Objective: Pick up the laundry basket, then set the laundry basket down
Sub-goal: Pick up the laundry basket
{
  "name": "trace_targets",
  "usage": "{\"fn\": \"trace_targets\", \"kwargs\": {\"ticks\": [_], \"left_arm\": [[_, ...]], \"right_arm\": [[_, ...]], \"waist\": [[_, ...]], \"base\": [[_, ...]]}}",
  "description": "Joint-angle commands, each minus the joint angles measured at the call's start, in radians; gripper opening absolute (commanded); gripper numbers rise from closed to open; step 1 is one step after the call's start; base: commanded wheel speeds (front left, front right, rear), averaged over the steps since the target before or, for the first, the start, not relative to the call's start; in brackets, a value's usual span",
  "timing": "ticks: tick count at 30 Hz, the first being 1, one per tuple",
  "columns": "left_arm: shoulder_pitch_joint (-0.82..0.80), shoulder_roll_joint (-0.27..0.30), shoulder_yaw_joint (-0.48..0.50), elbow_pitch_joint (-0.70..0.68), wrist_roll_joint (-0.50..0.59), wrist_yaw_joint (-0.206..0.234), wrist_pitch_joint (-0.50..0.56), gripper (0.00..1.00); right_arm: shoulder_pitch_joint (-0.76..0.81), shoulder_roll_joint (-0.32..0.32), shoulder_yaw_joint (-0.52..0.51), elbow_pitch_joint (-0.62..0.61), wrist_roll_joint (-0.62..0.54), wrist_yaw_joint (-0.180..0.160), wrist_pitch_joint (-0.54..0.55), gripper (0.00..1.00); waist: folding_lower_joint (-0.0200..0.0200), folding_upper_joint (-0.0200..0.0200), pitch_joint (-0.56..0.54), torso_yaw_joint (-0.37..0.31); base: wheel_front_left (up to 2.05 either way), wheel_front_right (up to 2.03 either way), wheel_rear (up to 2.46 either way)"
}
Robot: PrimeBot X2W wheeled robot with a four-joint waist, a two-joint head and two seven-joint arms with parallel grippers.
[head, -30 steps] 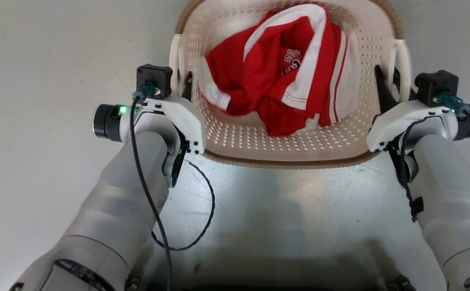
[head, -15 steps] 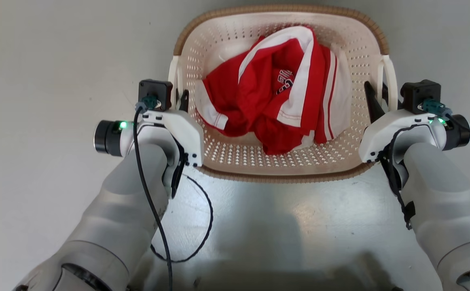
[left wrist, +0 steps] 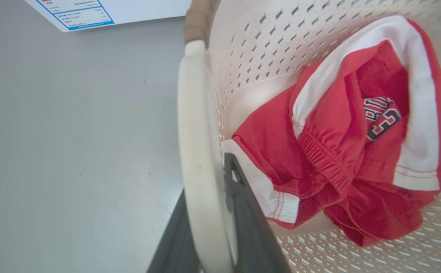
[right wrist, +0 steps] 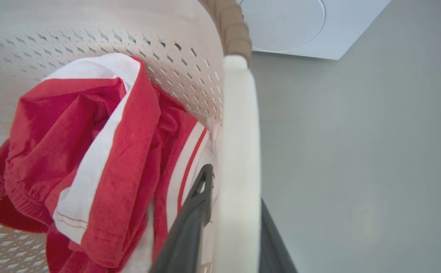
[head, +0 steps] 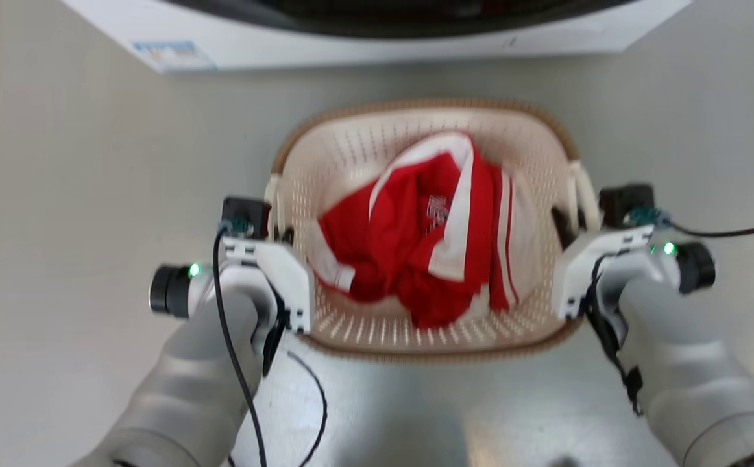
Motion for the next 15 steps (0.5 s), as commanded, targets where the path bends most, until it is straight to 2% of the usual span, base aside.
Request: {"fn": "trace_targets", "kwargs": {"ticks": [1, 15], "left_arm": [[0.014, 0.027, 0.004, -0.002, 0.003, -0.012, -0.007, 0.0], [0.145, 0.027, -0.033, 0.042, -0.031, -0.064, 0.091, 0.0]], "right_arm": [[0.069, 0.019, 0.047, 0.006, -0.003, 0.008, 0.017, 0.0], [0.197, 0.029, 0.244, -0.054, 0.201, 0.008, 0.167, 0.0]], "waist": [[0.0, 0.0, -0.083, -0.024], [0.0, 0.0, -0.359, -0.064]], "base": [[0.0, 0.0, 0.0], [0.0, 0.0, 0.0]]}}
